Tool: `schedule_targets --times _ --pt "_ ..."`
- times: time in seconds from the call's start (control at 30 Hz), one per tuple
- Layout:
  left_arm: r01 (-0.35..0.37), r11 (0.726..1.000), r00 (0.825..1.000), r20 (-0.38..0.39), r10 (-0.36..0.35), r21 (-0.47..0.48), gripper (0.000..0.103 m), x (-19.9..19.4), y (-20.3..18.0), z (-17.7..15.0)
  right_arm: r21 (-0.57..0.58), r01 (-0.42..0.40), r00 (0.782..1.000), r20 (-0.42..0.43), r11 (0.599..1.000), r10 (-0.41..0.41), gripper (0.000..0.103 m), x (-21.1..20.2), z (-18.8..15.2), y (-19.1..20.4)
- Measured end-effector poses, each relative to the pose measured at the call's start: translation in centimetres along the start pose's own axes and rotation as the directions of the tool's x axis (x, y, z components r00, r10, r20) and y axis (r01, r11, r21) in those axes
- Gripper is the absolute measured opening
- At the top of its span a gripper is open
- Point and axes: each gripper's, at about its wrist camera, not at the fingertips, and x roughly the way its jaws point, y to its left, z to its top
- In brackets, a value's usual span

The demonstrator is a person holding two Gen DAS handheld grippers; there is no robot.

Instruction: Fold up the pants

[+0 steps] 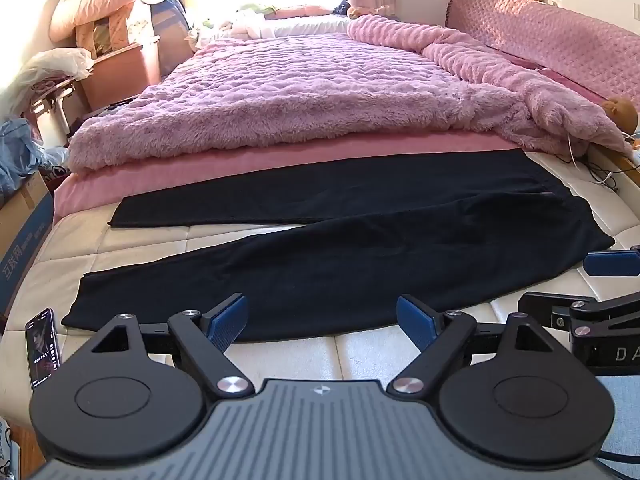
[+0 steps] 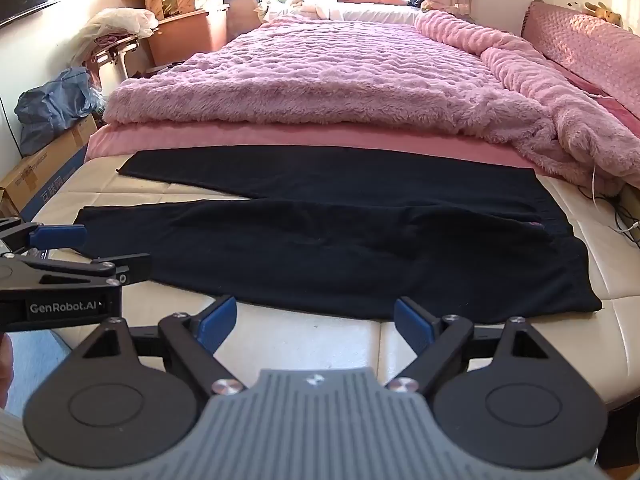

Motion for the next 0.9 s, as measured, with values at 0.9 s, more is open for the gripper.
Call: schedule_targets --times 0.9 --pt "0.011 1.000 1.000 0.006 -0.011 -0.003 0.098 -0.23 0.00 0.01 0.000 -0.004 1.000 0.001 1.000 0.004 0.082 0.33 -0.04 0.17"
